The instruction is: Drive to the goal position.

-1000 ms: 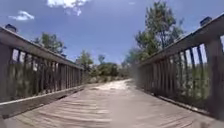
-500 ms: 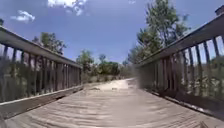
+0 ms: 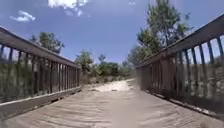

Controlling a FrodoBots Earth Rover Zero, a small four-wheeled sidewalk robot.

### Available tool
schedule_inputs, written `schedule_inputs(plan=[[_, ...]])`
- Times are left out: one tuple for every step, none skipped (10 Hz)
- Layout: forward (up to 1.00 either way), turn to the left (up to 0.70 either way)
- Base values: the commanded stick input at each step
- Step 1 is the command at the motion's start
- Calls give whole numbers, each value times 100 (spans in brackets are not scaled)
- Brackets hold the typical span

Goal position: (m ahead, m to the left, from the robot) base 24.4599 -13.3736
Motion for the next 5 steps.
schedule_inputs(plan=[[45, 0], [45, 0], [45, 0], [45, 0], [45, 0]])
